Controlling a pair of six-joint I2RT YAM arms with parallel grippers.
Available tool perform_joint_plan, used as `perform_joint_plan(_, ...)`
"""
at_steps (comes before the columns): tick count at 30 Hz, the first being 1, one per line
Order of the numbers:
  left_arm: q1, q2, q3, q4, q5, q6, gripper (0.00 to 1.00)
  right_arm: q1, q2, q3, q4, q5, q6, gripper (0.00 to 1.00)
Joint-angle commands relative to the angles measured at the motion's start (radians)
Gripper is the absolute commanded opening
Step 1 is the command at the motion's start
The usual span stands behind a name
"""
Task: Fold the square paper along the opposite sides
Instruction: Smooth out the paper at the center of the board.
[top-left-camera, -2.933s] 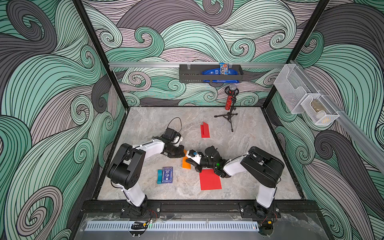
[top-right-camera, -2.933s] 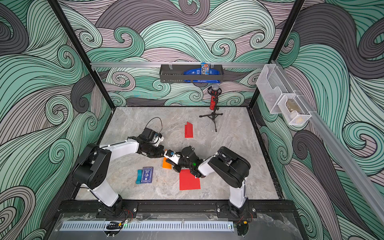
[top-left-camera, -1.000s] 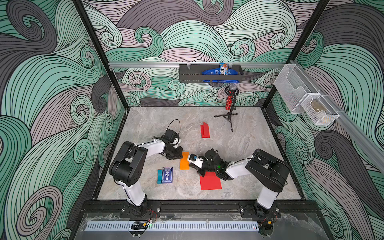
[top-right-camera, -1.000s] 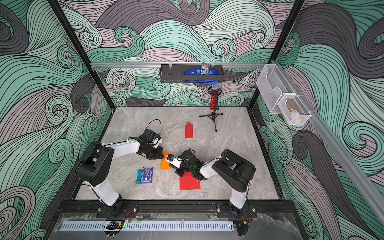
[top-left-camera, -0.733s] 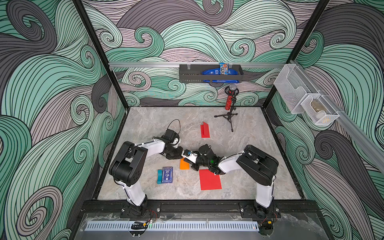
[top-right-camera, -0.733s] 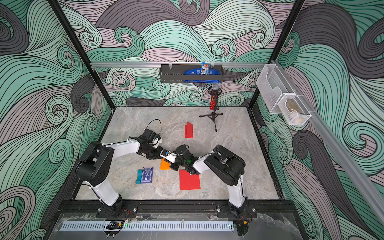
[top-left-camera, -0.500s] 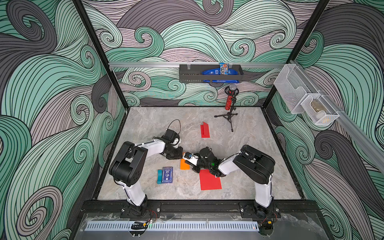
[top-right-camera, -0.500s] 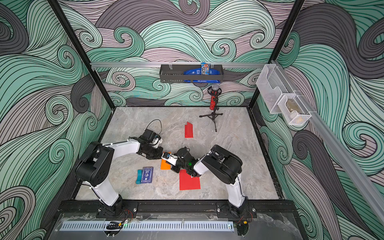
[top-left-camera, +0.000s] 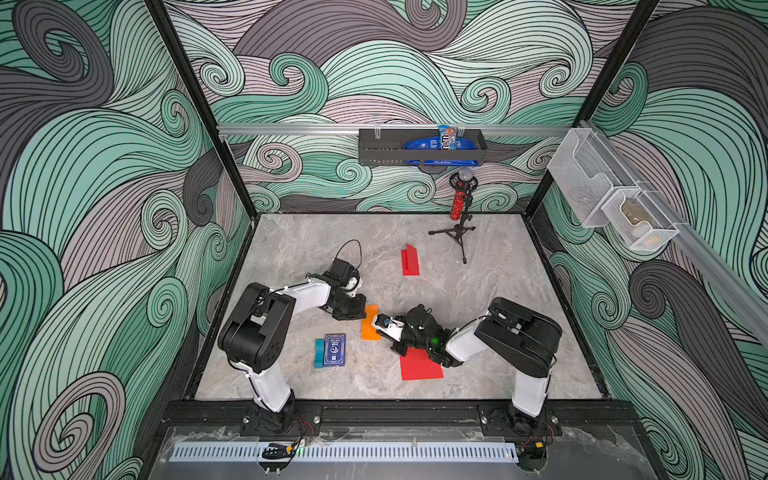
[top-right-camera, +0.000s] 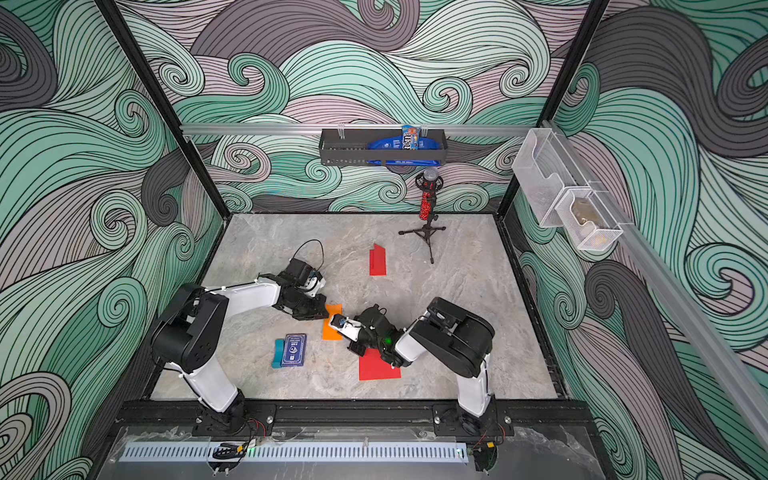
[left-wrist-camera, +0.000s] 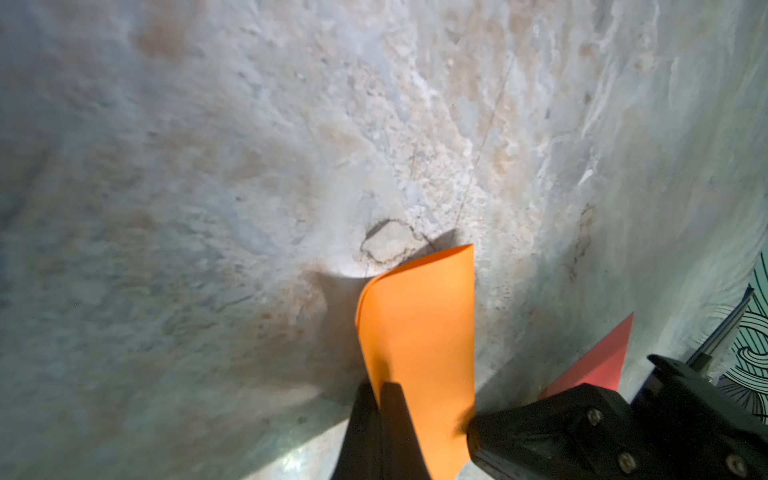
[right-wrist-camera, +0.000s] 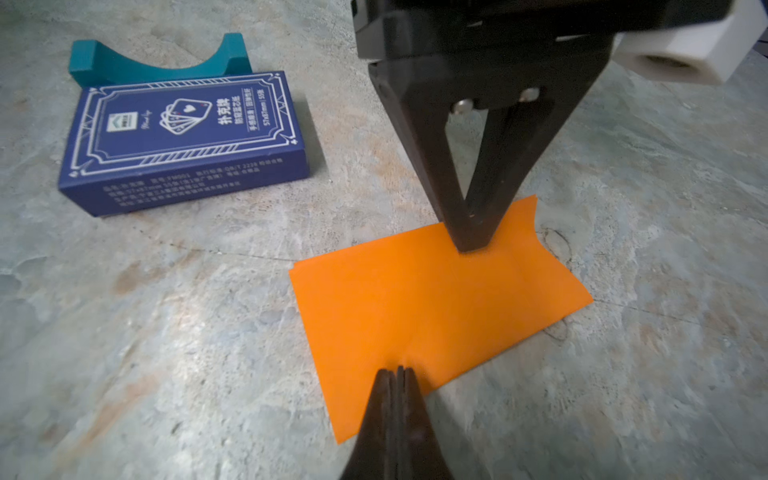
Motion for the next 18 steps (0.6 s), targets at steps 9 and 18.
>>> perform_joint_plan(9,0.017,0.012,0.032,-0.004,-0.031,0.000,0.00,0.071,0.020,-0.096,-0.211,0.063,0.046,0.01)
perform_joint_plan(18,0.017,0.014,0.029,-0.004,-0.030,-0.001,0.00,0.110,-0.142,-0.106,-0.255,0.063,0.115,0.02)
